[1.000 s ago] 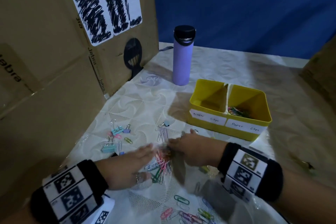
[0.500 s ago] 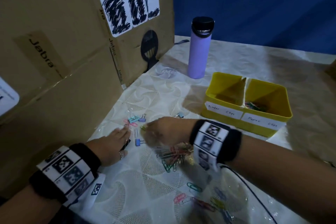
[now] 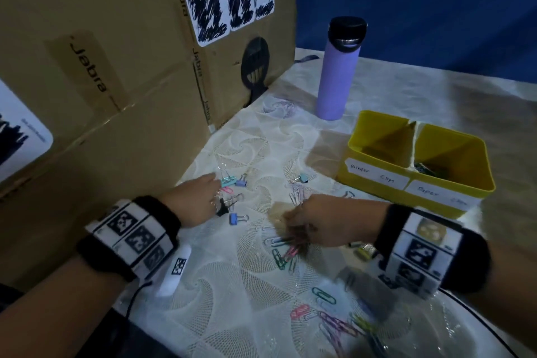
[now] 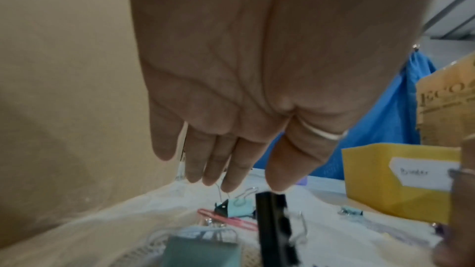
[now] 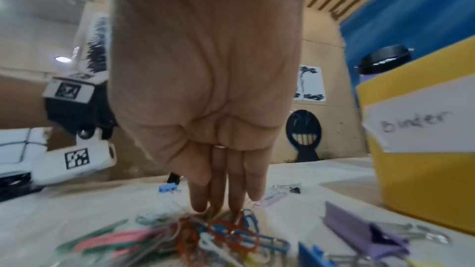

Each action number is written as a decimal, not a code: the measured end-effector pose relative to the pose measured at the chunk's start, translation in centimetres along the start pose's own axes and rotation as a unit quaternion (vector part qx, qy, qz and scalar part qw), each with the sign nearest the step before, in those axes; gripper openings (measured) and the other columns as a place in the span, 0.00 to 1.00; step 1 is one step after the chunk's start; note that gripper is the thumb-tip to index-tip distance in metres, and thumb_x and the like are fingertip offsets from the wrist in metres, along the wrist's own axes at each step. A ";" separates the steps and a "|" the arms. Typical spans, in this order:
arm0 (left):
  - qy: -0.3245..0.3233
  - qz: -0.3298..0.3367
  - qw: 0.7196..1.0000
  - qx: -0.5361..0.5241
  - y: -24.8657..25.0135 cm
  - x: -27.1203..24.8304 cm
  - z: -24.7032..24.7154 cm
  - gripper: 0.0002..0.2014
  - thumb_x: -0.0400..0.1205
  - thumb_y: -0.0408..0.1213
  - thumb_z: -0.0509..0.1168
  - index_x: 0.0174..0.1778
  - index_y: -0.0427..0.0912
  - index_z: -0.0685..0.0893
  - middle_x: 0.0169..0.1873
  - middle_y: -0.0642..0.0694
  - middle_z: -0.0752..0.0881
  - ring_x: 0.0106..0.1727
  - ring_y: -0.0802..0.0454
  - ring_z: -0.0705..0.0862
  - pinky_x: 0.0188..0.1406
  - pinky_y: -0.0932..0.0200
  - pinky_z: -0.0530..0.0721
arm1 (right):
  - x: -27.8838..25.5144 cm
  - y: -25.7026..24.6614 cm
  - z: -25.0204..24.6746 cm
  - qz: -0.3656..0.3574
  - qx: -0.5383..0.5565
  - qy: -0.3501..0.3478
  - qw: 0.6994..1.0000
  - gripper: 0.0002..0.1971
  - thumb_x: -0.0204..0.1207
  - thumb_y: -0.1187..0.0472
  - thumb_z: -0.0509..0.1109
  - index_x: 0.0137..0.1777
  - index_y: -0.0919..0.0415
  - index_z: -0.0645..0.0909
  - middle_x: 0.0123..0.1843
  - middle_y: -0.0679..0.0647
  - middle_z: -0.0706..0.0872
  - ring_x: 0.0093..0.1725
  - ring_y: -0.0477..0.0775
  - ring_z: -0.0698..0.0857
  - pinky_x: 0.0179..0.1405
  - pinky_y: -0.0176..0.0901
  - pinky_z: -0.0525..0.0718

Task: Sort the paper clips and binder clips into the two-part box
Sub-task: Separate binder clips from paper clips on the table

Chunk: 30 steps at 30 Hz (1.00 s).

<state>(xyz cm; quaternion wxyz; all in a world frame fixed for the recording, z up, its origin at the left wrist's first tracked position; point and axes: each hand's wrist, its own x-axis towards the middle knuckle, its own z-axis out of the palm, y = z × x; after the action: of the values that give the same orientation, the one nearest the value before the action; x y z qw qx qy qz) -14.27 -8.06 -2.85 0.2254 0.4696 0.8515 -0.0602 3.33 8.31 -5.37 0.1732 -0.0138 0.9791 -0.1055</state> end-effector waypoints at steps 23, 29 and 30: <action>0.051 0.049 0.997 -0.032 0.0 0.6 3.7 0.28 0.84 0.34 0.53 0.81 0.40 0.53 0.84 0.42 0.47 0.84 0.50 0.51 0.83 0.58 0.54 | 2.0 -1.0 -2.4 0.085 0.004 0.122 0.989 0.15 0.76 0.56 0.65 0.54 0.67 0.83 0.52 0.65 0.87 0.53 0.63 0.83 0.45 0.44 0.76; 0.049 0.043 0.997 -0.044 -1.6 0.9 3.1 0.28 0.82 0.26 0.52 0.80 0.42 0.60 0.83 0.45 0.54 0.83 0.51 0.58 0.80 0.61 0.57 | 4.1 -2.3 -1.9 0.070 0.044 0.069 0.994 0.21 0.75 0.51 0.66 0.47 0.74 0.84 0.47 0.69 0.89 0.48 0.66 0.86 0.51 0.55 0.85; 0.066 0.042 0.995 -0.053 -1.6 0.9 3.0 0.28 0.81 0.24 0.52 0.79 0.41 0.62 0.82 0.43 0.56 0.82 0.51 0.60 0.79 0.63 0.57 | 4.1 -2.3 -2.1 0.074 0.050 0.073 0.993 0.22 0.74 0.50 0.67 0.47 0.74 0.84 0.47 0.70 0.89 0.47 0.67 0.87 0.50 0.55 0.85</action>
<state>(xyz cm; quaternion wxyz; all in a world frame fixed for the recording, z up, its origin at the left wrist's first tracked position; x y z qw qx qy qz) -15.05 -9.16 -6.09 0.1956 0.4957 0.8458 0.0259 -1.26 6.21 -4.29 0.1092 0.0753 0.9810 -0.1416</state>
